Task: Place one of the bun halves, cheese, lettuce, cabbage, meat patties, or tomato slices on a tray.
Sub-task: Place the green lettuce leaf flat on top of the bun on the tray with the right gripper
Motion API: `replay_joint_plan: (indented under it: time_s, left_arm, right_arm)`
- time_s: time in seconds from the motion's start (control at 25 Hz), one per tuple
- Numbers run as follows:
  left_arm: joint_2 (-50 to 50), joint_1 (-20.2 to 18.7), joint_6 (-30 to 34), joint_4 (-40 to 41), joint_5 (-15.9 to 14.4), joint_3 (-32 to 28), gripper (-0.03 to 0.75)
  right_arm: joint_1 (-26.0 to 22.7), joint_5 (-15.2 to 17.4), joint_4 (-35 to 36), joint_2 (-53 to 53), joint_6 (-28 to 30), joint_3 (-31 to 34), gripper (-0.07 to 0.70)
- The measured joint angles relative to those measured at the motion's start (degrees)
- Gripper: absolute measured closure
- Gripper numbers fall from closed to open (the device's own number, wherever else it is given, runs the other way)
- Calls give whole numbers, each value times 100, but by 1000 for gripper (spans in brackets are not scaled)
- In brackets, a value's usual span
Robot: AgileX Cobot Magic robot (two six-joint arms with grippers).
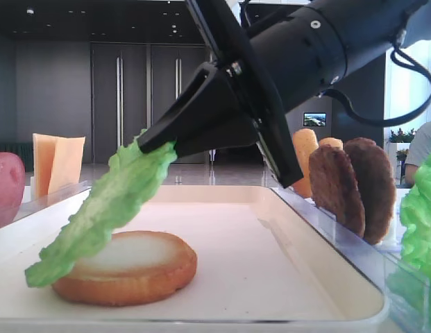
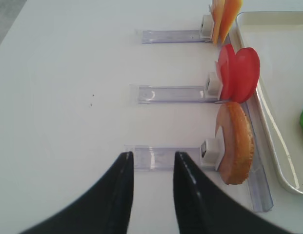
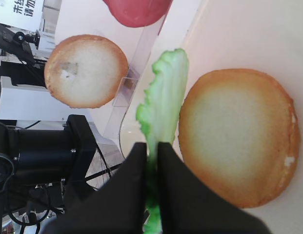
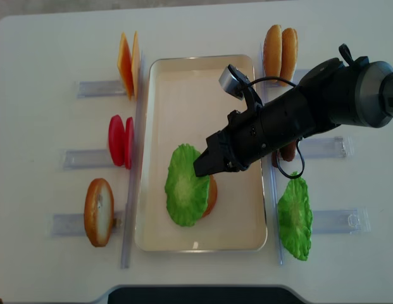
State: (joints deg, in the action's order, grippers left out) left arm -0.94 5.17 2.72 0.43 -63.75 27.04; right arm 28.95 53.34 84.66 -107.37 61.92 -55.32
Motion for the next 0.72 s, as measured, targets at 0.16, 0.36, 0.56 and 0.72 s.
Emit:
replay_joint_plan:
  time_s: [0.16,0.36,0.56,0.72]
  left_arm:
    - [0,0,0,0,0,0,496]
    - [0,0,-2,0,0,0,496]
    - [0,0,-13,0,0,0,496]
    - [0,0,-13,0,0,0,496]
  right_arm:
    - [0,-52,-14,0,6,0,572]
    - [0,-72,-91,0,6,0,572]
    - [0,-256,-269,0,1,0,507]
    - [-2,-400,-269,0,1,0,301]
